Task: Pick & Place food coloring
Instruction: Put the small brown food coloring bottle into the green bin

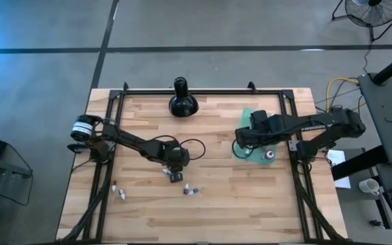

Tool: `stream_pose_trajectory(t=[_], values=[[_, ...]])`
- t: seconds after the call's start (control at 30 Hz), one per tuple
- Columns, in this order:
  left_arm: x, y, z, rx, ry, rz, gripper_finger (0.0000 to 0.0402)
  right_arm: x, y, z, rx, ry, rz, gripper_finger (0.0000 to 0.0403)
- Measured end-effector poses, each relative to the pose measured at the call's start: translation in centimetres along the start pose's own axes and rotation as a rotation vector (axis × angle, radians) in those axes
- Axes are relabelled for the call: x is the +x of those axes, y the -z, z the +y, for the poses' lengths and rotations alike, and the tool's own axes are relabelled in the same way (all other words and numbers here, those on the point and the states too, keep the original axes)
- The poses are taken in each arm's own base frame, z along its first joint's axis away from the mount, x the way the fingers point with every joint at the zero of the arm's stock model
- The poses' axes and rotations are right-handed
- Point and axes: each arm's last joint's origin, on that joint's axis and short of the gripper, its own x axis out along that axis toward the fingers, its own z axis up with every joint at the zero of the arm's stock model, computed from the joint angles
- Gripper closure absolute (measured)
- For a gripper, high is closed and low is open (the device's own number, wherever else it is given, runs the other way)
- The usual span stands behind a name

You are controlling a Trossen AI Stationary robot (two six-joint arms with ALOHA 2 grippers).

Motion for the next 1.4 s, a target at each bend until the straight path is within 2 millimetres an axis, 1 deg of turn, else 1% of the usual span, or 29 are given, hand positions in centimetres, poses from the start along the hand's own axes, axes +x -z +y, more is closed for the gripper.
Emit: stream_pose_trajectory(t=[0.13, 0.2, 0.27, 0.37, 0.43, 0.57, 0.73, 0.8, 0.87, 1.07, 1.17, 1.3, 1.4], values=[[-1.6, 0.5, 0.3, 0.028, 0.020, -0.011, 0.0303, -1.6, 0.6, 0.6, -0.020, -0.084, -0.015, 0.0155], [-2.7, 0.4, 0.4, 0.051, 0.040, -0.098, 0.0303, -2.1, 0.9, 0.9, -0.022, -0.124, -0.017, 0.0159], [-3.2, 1.1, 0.7, 0.053, 0.046, -0.150, 0.0303, -2.3, 1.3, 1.2, -0.026, -0.154, -0.016, 0.0163], [-2.8, 3.1, 1.3, 0.041, 0.045, -0.166, 0.0303, -2.3, 1.9, 1.7, -0.015, -0.199, -0.015, 0.0169], [-2.8, 4.5, 1.8, 0.016, 0.041, -0.160, 0.0303, -2.2, 2.2, 1.9, -0.014, -0.220, -0.014, 0.0173], [-2.8, 7.3, 2.5, -0.099, 0.042, -0.129, 0.0303, -2.4, 2.5, 2.1, -0.031, -0.246, -0.015, 0.0177], [-3.5, 9.5, 3.2, -0.205, 0.058, -0.136, 0.0303, -2.7, 2.4, 2.1, -0.109, -0.256, -0.025, 0.0177], [-3.9, 10.0, 3.3, -0.222, 0.076, -0.147, 0.0303, -2.7, 2.4, 2.1, -0.146, -0.256, -0.030, 0.0177], [-4.4, 10.1, 3.2, -0.202, 0.104, -0.161, 0.0303, -2.7, 2.4, 2.1, -0.179, -0.254, -0.034, 0.0177], [-6.2, 9.7, 1.7, 0.018, 0.196, -0.248, 0.0303, -2.7, 2.5, 2.1, -0.321, -0.258, -0.016, 0.0177], [-6.4, 9.8, 1.0, 0.073, 0.212, -0.255, 0.0303, -2.8, 2.6, 2.0, -0.401, -0.275, 0.021, 0.0177], [-6.3, 9.9, 0.7, 0.030, 0.193, -0.236, 0.0303, -2.8, 2.4, 1.9, -0.480, -0.277, 0.012, 0.0177], [-6.2, 10.6, 0.8, -0.087, 0.187, -0.141, 0.0303, -2.7, 2.3, 1.9, -0.532, -0.278, 0.004, 0.0177]])
